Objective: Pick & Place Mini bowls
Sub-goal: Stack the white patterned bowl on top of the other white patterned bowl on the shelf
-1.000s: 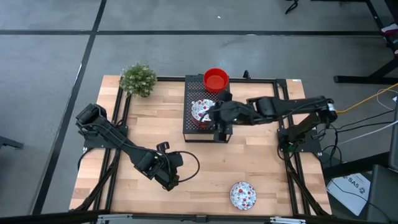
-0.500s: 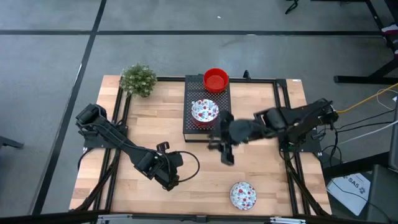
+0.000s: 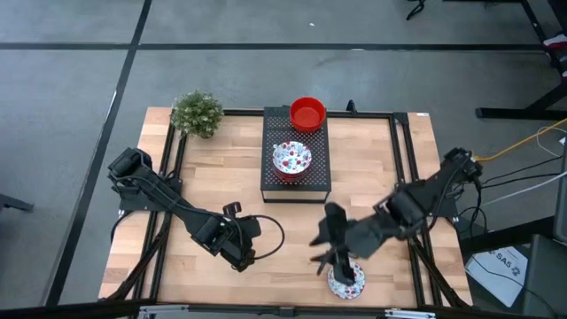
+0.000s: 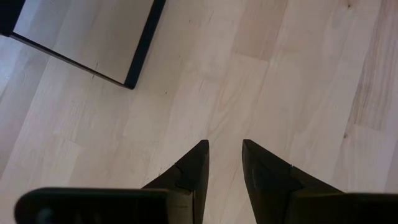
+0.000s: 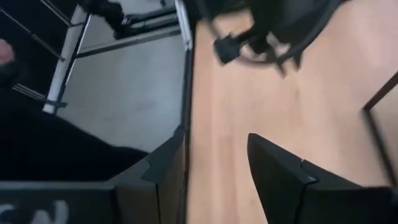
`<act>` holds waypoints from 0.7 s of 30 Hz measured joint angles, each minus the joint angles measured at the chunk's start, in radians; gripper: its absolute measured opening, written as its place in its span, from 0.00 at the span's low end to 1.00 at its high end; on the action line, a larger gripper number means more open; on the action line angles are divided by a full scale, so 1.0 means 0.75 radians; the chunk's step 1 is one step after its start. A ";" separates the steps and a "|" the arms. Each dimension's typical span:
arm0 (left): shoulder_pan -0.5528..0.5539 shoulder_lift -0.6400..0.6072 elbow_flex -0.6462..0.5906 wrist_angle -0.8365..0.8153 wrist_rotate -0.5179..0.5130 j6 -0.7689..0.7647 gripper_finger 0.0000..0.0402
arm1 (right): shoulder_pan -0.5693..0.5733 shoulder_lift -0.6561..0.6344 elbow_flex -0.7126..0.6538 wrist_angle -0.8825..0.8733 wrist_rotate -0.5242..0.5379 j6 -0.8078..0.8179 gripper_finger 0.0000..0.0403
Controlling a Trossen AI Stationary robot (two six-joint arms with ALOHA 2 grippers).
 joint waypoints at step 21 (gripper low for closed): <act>0.000 0.000 0.000 0.065 0.001 0.032 0.23 | 0.363 0.345 -0.001 -0.202 -0.194 0.628 0.43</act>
